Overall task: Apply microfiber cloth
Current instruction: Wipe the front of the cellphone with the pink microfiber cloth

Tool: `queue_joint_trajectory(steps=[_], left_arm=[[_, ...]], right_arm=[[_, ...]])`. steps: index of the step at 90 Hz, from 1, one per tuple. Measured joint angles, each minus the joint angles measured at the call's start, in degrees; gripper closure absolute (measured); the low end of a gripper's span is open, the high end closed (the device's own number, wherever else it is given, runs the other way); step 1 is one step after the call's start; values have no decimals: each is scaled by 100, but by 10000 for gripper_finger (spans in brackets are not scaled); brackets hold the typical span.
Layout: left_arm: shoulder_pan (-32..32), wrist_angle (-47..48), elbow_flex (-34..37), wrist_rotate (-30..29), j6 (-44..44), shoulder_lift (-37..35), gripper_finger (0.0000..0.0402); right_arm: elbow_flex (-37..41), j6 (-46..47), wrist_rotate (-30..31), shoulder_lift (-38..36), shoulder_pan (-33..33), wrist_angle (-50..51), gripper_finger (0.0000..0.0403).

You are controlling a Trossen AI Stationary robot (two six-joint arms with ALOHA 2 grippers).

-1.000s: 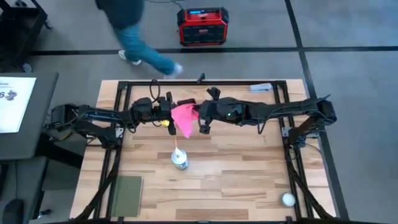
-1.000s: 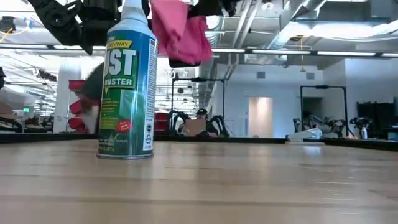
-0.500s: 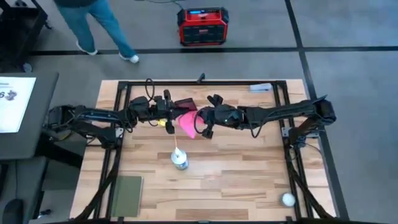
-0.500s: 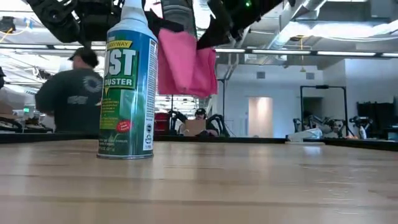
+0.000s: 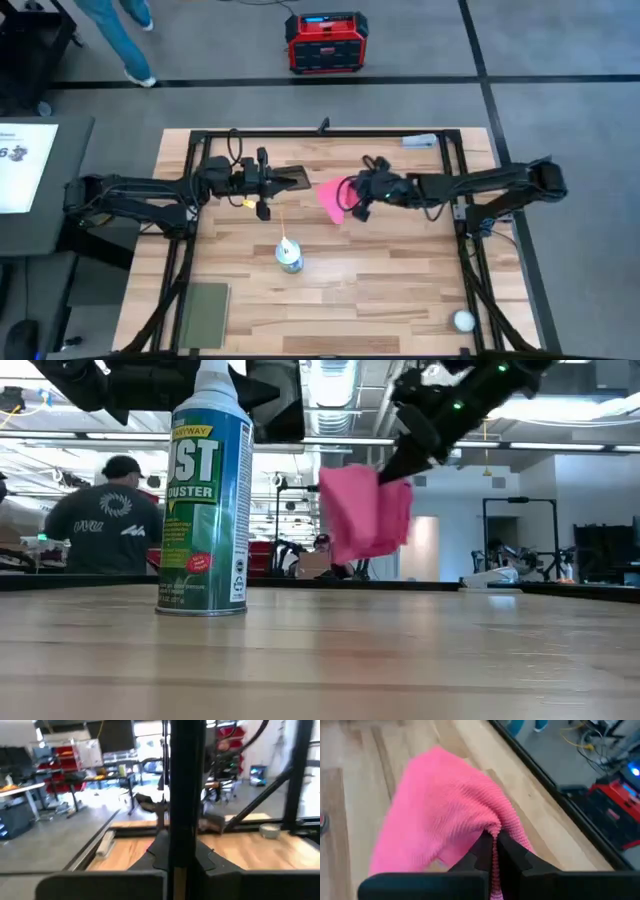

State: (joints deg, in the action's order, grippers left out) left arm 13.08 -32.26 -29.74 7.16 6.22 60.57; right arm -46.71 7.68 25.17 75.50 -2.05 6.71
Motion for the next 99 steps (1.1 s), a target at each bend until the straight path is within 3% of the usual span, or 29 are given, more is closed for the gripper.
queue_joint_trajectory(steps=[21,39,54,69,85,99], left_arm=[[2,-102,0,-29,61,53,402],[2,39,0,-38,64,55,402],[4,35,0,-59,83,53,402],[4,83,2,-59,61,55,402],[4,80,2,-59,64,55,402],[4,109,4,-57,83,55,402]], right_arm=[[551,457,194,-122,226,71,403],[1149,1526,165,241,609,-105,403],[1557,2276,-311,952,1167,-1346,403],[1570,2338,-835,1507,1427,-2736,400],[1546,2200,-1370,1843,1443,-3701,359],[1529,2160,-1463,1852,1398,-3866,307]])
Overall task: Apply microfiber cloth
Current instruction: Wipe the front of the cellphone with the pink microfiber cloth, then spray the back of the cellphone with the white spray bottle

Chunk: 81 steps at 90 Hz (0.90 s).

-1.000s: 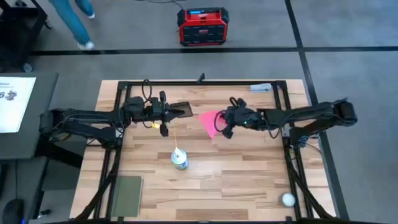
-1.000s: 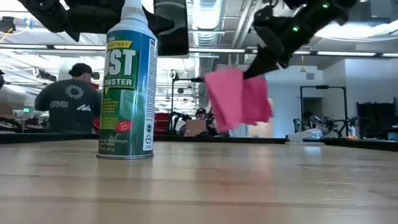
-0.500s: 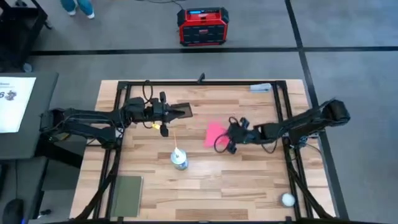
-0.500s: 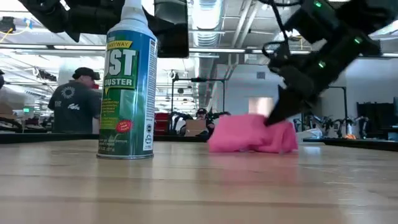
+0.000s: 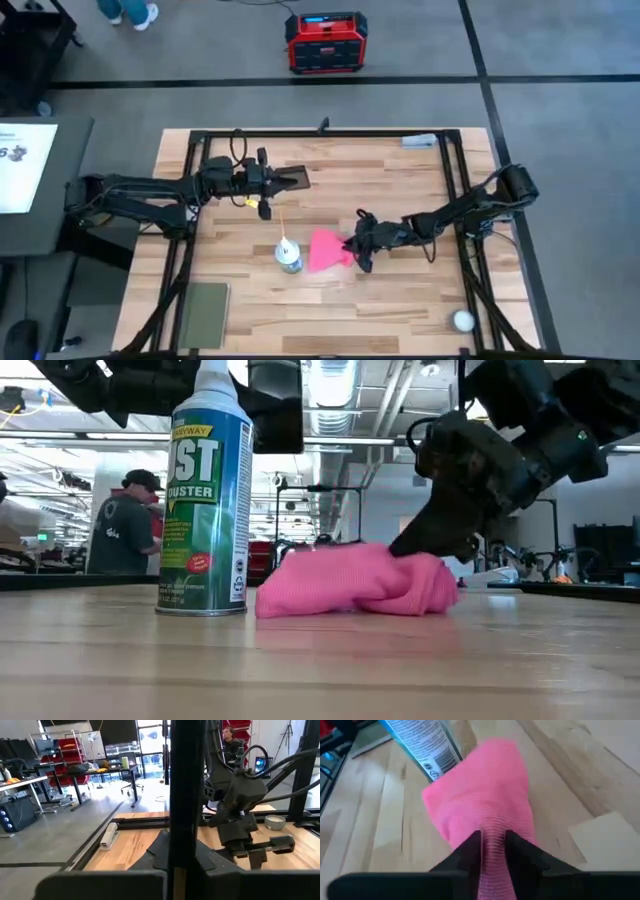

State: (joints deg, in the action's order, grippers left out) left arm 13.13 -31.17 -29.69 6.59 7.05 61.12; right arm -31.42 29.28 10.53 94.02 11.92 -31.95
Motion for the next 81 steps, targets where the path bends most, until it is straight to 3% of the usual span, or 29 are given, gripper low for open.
queue_joint_trajectory(steps=[33,61,81], left_arm=[[-26,113,0,1,524,0,402],[-181,681,0,-4,2157,-13,402],[-181,1023,0,-684,3630,-13,402]], right_arm=[[-2,-96,-150,-72,-282,-679,202],[-6,-124,-765,-72,-539,-1554,196],[-6,-125,-1111,-73,-842,-1827,196]])
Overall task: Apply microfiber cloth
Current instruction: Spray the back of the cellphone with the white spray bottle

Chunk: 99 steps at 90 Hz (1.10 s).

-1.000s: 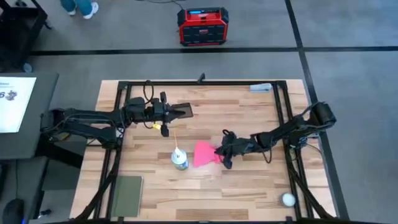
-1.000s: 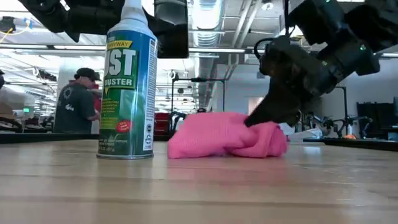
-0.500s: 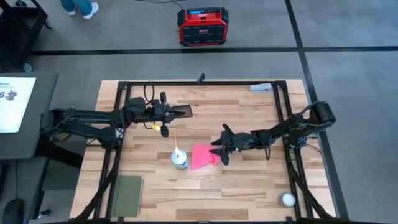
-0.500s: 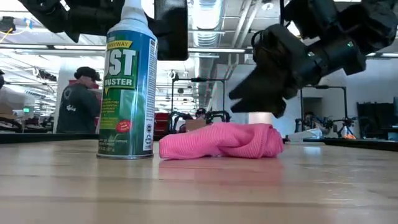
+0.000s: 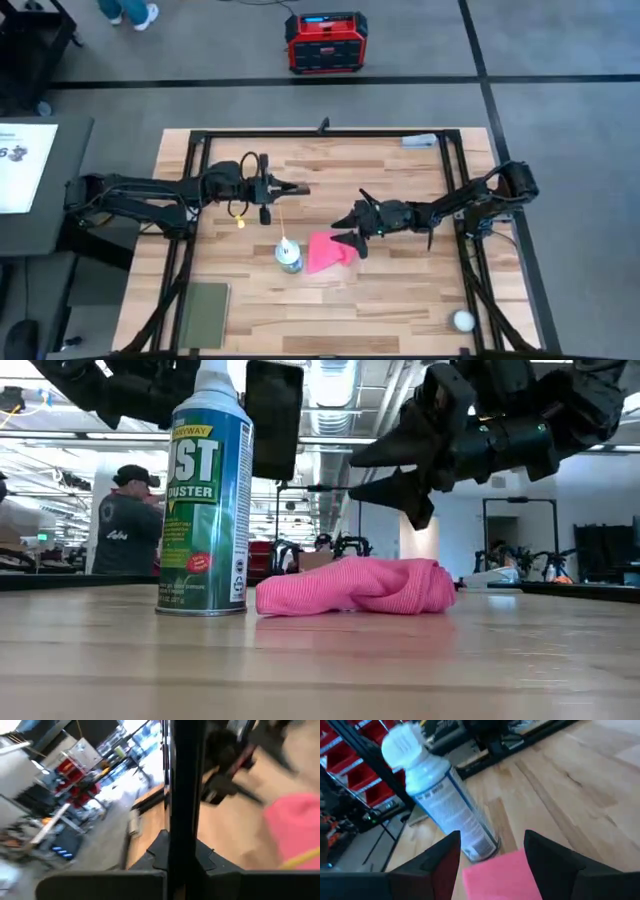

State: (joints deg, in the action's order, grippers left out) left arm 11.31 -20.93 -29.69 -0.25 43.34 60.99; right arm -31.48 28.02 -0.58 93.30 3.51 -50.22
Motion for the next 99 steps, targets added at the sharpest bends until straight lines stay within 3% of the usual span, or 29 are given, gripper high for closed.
queue_joint_trajectory(steps=[21,34,56,89,99], left_arm=[[0,548,-378,-1304,1584,0,402],[-112,757,-763,-2548,2738,-4,402],[-499,819,-927,-3909,4609,-7,402],[-1645,593,-929,-4611,6545,358,402],[-1896,386,-929,-4823,6705,562,402]], right_arm=[[1,48,-500,2,-486,-473,196],[2,433,-1211,2,-997,-1003,196],[0,1024,-2393,1,-1811,-1688,196],[-453,1216,-3198,2,-2196,-1531,196],[-810,1223,-3375,2,-2196,-1246,196]])
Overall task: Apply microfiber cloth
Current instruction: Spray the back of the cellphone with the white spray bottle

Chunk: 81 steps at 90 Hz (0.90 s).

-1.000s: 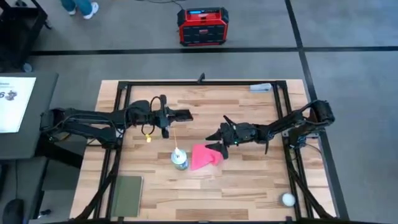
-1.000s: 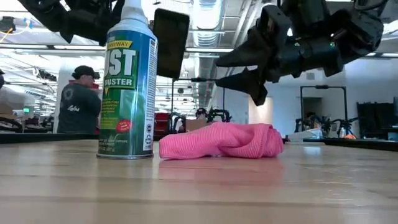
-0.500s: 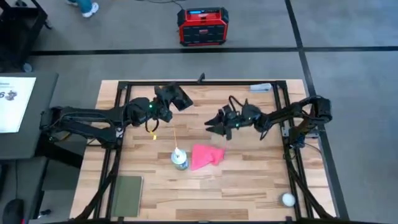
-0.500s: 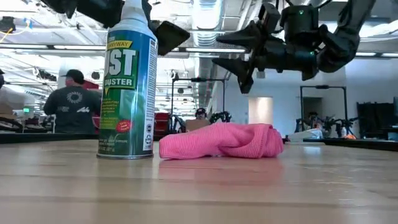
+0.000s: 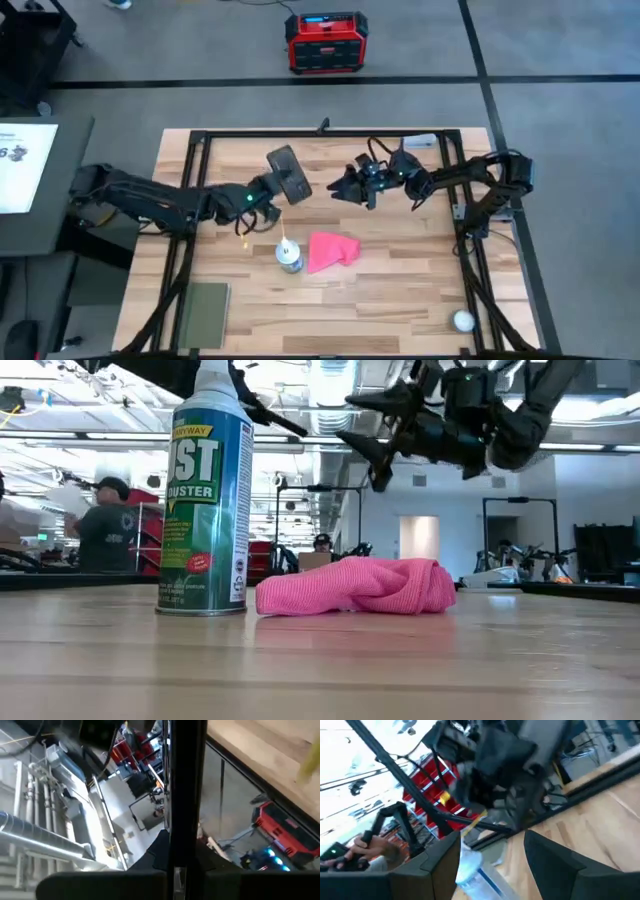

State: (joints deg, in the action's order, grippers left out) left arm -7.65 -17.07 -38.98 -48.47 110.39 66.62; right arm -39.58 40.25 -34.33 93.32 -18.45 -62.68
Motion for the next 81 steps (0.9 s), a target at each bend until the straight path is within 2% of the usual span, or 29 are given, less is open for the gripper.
queue_joint_trajectory(steps=[30,52,81], left_arm=[[-619,-714,-17,-128,372,453,402],[-697,-729,-164,-242,569,476,402],[-729,-804,-210,-188,648,476,402]], right_arm=[[-858,-202,-217,71,25,1118,196],[-985,-103,-332,76,233,1376,196],[-987,-122,-191,76,424,1549,196]])
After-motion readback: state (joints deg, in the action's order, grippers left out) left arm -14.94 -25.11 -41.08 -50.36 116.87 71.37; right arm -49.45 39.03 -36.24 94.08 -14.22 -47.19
